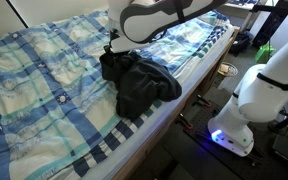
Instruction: Fold the black cloth
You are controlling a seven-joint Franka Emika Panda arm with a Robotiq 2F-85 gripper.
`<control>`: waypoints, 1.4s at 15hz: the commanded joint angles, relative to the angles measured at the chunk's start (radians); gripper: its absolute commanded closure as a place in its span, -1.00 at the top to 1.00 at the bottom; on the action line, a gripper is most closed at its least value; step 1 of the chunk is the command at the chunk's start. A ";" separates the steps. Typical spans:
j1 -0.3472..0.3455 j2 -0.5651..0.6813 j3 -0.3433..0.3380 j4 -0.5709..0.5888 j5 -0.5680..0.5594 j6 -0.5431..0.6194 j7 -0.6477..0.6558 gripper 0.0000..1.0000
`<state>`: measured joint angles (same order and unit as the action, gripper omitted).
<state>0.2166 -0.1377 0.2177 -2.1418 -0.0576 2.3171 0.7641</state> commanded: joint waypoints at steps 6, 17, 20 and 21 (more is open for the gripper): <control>-0.017 0.005 0.014 0.001 0.003 -0.002 -0.003 -0.89; -0.021 -0.156 0.077 -0.105 -0.124 -0.094 0.124 -0.97; -0.004 -0.195 0.120 -0.174 -0.102 -0.156 0.161 -0.97; 0.002 -0.205 0.130 -0.194 -0.090 -0.175 0.172 -0.97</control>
<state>0.2077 -0.2752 0.3173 -2.2580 -0.1714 2.1959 0.8959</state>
